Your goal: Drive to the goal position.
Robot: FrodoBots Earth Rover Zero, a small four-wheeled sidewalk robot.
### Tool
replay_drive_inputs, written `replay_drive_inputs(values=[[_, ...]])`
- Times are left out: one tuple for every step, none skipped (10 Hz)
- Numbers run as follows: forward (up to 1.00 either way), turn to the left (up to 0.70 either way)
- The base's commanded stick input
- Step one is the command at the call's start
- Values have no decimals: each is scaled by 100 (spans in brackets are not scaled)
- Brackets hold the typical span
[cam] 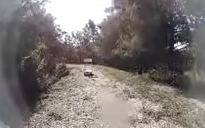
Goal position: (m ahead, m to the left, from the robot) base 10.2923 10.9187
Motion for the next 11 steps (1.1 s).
replay_drive_inputs(values=[[85,0],[85,0],[85,0],[85,0],[85,0],[85,0],[85,0],[85,-9],[85,-23],[85,-34],[85,0]])
